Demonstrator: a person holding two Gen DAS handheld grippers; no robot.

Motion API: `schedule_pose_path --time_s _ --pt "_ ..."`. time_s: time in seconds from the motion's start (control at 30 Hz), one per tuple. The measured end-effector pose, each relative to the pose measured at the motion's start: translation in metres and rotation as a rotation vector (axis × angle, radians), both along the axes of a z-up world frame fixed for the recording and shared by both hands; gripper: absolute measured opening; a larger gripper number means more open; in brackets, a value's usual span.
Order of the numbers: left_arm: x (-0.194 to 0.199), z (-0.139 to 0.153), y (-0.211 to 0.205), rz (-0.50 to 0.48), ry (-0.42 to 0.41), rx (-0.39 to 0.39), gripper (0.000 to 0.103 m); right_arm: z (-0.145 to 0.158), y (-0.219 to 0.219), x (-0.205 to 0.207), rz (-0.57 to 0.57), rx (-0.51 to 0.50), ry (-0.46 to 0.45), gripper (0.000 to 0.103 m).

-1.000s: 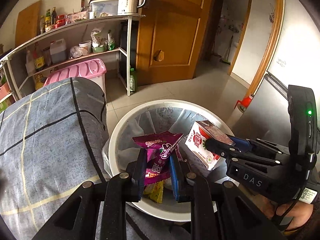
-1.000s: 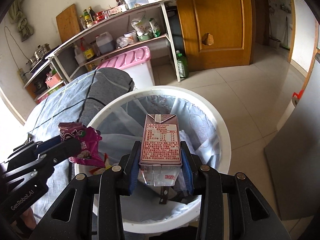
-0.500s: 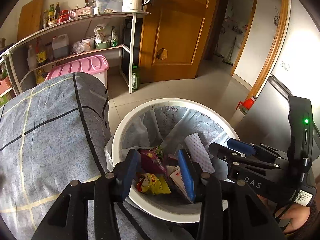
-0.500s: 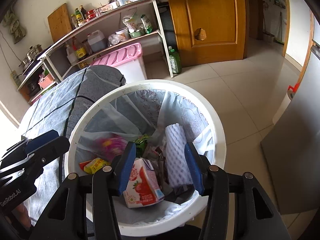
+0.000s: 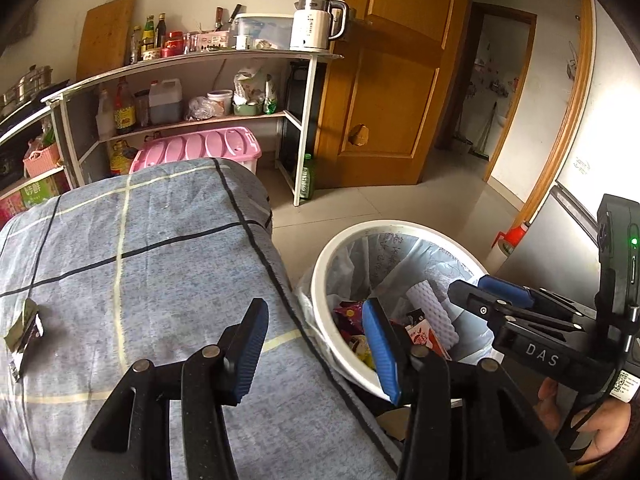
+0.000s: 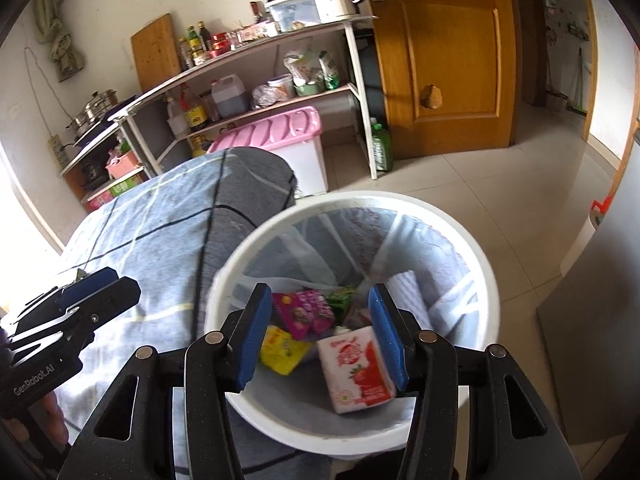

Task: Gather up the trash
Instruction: 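Move both open tools back over the last wrappers on the table, then grasp the green-white wrapper with the left tool while the right tool grasps the chocolate wrapper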

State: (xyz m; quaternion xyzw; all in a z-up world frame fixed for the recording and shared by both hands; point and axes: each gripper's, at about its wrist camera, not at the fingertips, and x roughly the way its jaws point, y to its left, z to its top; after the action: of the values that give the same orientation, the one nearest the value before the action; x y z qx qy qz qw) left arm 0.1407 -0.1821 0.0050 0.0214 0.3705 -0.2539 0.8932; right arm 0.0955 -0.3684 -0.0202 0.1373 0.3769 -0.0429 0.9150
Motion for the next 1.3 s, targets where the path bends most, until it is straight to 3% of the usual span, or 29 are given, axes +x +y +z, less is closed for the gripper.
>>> schedule_pose_path --time_s 0.3,0.77,1.03,1.17,1.3 --pt "0.001 0.006 0.091 0.157 -0.020 0.003 0.049 0.015 0.064 0.011 0.131 0.017 -0.023 0.052" --pt "0.025 -0.008 0.253 0.432 -0.003 0.081 0.050 0.007 0.172 0.040 0.310 0.003 0.003 0.052" --pt "0.067 -0.032 0.300 0.464 0.075 0.077 0.050 0.002 0.211 0.058 0.354 -0.014 0.022 0.052" --pt "0.085 -0.039 0.302 0.418 0.089 0.081 0.050 0.000 0.229 0.066 0.376 -0.023 0.030 0.052" --pt "0.109 -0.056 0.303 0.385 0.161 0.067 0.050 -0.005 0.242 0.072 0.390 -0.030 0.043 0.052"
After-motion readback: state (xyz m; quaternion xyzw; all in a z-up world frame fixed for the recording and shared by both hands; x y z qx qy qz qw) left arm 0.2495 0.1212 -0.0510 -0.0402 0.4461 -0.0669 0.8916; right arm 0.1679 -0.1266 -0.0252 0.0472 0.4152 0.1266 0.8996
